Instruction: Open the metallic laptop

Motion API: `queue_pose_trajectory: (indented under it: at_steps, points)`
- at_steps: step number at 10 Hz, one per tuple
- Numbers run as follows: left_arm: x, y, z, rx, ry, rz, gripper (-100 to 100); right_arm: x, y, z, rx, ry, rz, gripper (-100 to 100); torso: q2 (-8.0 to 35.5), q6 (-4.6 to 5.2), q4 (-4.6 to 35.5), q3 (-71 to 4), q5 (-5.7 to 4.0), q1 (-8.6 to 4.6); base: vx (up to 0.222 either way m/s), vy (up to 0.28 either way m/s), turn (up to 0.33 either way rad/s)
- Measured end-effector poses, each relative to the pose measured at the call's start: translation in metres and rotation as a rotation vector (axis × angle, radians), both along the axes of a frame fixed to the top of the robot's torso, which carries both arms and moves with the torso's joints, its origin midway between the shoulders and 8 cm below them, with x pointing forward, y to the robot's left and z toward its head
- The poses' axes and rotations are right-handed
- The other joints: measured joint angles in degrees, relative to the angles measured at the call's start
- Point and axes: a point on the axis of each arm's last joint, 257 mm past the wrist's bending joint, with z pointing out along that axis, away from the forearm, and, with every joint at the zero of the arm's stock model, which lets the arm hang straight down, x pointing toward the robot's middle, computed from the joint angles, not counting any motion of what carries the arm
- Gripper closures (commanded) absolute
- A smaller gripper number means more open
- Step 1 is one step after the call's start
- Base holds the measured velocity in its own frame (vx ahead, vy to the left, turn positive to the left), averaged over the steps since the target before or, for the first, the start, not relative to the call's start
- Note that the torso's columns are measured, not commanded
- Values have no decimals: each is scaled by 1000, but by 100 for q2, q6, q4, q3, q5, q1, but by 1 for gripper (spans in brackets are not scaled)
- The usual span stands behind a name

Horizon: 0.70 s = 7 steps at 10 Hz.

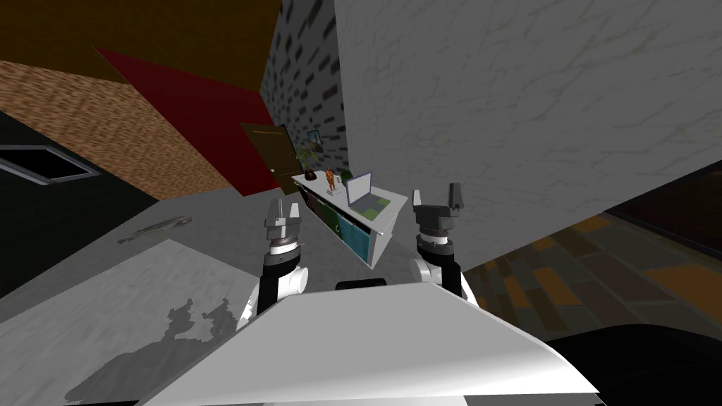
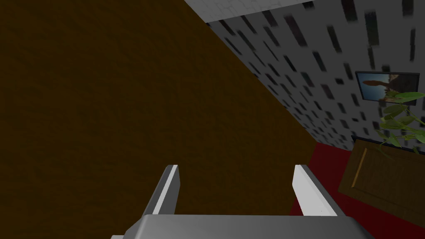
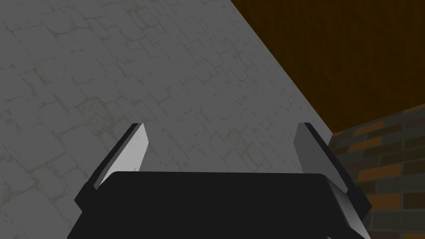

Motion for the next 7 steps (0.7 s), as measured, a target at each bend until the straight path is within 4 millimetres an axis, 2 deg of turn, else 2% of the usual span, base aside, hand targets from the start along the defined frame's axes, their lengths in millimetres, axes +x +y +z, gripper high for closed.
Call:
queue_pose_trajectory:
  at_steps: [2, 7]
  points:
    - [0, 0, 0, 0, 0, 0, 0, 0, 0, 0, 0, 0, 0, 0, 597, 0, 600, -1200, 0, 0, 0, 0, 0]
    - [0, 0, 0, 0, 0, 0, 0, 0, 0, 0, 0, 0, 0, 0, 2692, 0, 2691, -5381, 0, 0, 0, 0, 0]
